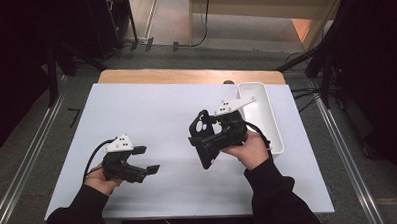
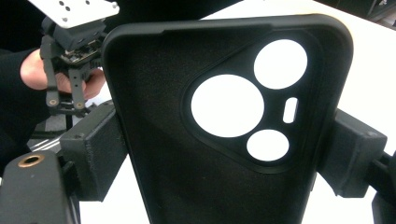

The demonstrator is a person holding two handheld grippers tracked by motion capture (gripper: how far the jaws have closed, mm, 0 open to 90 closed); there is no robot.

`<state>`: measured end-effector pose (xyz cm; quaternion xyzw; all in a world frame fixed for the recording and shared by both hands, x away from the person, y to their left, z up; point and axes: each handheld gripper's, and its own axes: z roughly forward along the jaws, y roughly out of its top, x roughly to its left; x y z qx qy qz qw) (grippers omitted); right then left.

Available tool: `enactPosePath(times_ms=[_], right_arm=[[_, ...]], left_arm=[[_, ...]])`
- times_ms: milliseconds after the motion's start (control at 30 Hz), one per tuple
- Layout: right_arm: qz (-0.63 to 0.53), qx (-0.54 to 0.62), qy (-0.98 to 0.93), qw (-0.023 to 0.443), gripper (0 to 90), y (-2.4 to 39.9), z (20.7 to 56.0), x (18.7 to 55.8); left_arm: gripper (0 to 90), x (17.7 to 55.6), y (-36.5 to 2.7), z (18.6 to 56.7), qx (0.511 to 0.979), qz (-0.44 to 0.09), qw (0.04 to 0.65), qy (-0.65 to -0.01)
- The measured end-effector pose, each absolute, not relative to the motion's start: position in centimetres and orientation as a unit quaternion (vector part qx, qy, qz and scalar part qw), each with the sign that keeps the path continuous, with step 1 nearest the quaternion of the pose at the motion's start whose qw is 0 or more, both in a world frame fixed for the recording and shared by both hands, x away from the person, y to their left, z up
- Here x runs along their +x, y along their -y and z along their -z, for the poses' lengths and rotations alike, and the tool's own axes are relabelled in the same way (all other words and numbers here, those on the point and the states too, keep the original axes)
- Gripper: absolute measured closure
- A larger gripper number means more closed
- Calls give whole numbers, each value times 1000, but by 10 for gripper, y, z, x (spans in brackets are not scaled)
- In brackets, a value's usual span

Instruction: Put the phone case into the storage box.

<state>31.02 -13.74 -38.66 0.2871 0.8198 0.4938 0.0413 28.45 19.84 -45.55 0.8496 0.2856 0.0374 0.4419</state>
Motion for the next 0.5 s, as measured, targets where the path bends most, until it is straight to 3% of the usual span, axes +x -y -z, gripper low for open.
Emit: enactPosePath(times_ms=[500], right_arm=[[-494, 309, -811, 56, 121, 155, 376, 317]], left_arm=[[142, 282, -204, 465, 861, -27, 412, -296]])
